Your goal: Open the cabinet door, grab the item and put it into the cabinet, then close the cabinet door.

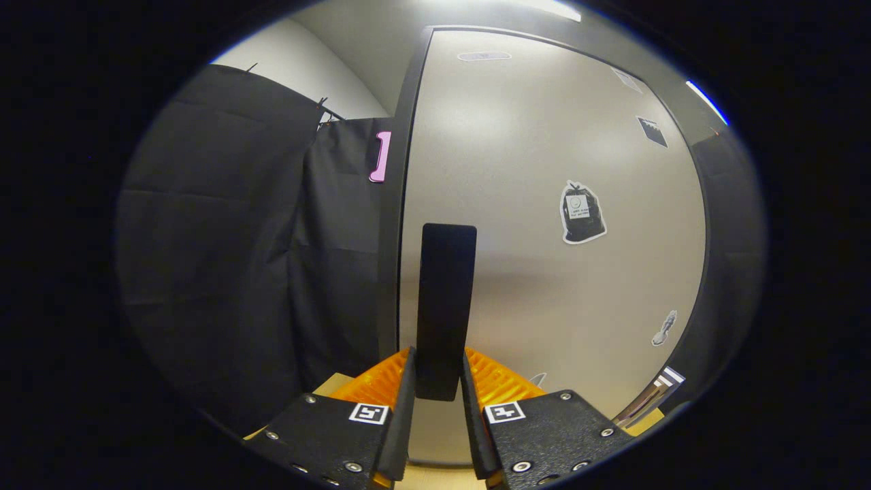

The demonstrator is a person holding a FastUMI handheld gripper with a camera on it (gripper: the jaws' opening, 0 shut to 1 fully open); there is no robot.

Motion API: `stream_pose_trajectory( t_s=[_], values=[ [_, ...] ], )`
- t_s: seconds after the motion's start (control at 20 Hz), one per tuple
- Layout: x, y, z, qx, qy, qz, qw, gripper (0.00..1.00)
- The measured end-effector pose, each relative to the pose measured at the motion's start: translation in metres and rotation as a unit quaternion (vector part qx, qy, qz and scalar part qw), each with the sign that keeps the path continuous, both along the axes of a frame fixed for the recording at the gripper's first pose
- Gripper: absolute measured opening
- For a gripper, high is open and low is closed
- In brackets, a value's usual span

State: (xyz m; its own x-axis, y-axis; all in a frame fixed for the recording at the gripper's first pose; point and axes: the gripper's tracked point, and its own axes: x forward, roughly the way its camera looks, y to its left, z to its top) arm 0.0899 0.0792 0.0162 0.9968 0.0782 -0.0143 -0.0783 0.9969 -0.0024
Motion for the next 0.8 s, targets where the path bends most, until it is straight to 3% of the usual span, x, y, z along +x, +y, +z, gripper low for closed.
stream_pose_trajectory(
  t_s=[0.3, 0.8],
  values=[
    [-0.004, 0.001, 0.000, -0.008, 0.006, 0.025, 1.000, 0.29],
    [-0.038, 0.003, 0.003, -0.022, 0.021, 0.095, 0.995, 0.29]
  ],
)
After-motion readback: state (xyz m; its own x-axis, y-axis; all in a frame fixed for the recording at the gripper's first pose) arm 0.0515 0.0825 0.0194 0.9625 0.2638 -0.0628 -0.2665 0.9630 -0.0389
